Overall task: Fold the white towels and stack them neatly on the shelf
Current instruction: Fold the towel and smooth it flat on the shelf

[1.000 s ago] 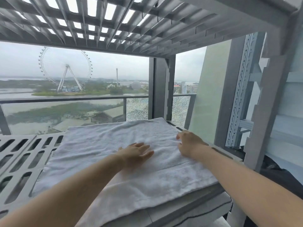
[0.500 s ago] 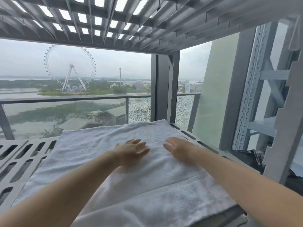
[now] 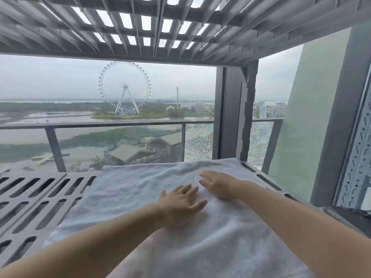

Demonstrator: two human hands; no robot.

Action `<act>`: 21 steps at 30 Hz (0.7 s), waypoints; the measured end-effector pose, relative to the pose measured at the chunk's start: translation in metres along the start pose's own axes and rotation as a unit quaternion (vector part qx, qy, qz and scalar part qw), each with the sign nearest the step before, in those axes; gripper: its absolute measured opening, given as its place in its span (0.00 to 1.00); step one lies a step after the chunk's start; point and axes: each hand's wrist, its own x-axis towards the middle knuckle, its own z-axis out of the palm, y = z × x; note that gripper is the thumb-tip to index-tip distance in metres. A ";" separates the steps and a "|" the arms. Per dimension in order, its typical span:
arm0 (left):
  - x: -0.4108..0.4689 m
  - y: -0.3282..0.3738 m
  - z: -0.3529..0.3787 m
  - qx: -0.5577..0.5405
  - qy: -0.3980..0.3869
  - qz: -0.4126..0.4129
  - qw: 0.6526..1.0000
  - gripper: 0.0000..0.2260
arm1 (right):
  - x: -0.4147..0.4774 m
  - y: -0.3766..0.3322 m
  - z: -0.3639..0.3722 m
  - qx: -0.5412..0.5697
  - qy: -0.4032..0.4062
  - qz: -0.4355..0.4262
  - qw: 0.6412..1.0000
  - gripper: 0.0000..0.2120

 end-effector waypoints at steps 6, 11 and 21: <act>0.039 -0.044 -0.016 0.025 0.021 -0.041 0.999 0.29 | 0.039 0.003 0.004 -0.027 -0.013 -0.037 0.999 0.25; 0.078 -0.060 -0.018 0.027 0.030 -0.029 0.999 0.29 | 0.067 0.014 0.003 -0.041 -0.014 -0.059 0.997 0.25; 0.122 -0.099 -0.026 0.023 0.024 -0.118 0.992 0.29 | 0.115 0.070 -0.002 -0.060 -0.016 0.015 0.998 0.27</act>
